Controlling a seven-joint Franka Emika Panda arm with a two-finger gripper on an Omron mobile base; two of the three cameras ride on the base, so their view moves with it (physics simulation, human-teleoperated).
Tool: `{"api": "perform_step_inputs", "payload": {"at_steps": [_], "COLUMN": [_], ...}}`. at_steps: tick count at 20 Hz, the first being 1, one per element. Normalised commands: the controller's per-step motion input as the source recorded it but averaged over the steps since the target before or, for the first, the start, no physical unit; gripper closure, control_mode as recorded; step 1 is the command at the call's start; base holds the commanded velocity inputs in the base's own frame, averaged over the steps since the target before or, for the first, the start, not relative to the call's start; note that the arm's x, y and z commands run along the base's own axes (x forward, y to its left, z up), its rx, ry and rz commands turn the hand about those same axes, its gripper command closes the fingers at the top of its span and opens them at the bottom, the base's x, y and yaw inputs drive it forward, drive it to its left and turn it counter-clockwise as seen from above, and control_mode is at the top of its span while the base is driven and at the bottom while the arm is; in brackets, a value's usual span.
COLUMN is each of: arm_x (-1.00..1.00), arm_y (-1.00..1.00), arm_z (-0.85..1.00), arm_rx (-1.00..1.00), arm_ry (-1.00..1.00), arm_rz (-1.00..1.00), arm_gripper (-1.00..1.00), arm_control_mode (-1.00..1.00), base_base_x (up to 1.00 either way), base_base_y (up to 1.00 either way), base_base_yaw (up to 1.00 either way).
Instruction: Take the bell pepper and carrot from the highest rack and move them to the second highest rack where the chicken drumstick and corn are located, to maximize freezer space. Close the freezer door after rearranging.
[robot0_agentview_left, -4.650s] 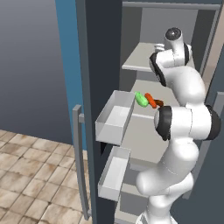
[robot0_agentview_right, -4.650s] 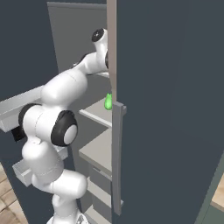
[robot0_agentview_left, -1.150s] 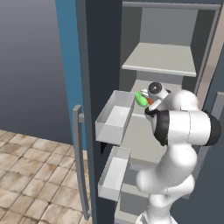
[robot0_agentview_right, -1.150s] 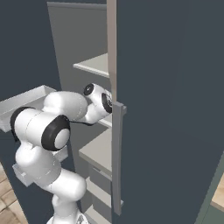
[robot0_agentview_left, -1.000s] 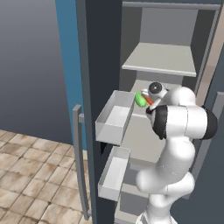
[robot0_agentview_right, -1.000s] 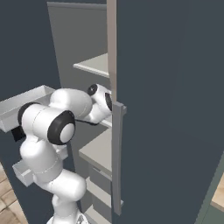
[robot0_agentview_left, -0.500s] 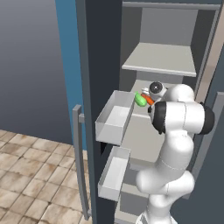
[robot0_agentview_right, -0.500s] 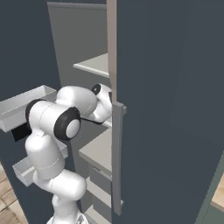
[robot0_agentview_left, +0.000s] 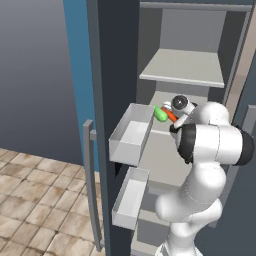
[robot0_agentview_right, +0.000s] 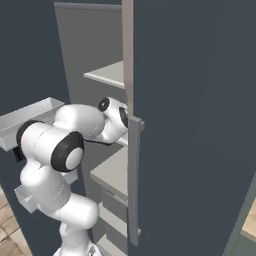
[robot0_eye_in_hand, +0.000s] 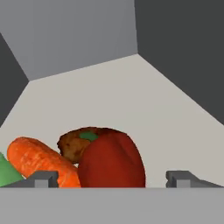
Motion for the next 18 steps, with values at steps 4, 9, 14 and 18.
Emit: {"api": "perform_step_inputs", "payload": {"at_steps": [4, 9, 14, 18], "arm_x": [-0.44, -0.7, -0.78, -0.78], "arm_y": [0.22, 0.27, 0.24, 0.12], "arm_z": [0.48, 0.52, 0.58, 0.62], "arm_rx": [0.0, 0.0, 0.03, 0.07], "arm_ry": [-0.03, 0.0, 0.13, 0.4], "arm_rz": [0.0, 0.0, 0.0, 0.0], "arm_gripper": [-1.0, -1.0, -1.0, -1.0], "arm_control_mode": [-1.0, -1.0, -1.0, -1.0], "base_base_x": [0.0, 0.0, 0.0, 0.0], "base_base_y": [0.0, 0.0, 0.0, 0.0], "base_base_yaw": [0.0, 0.0, 0.0, 0.0]}}
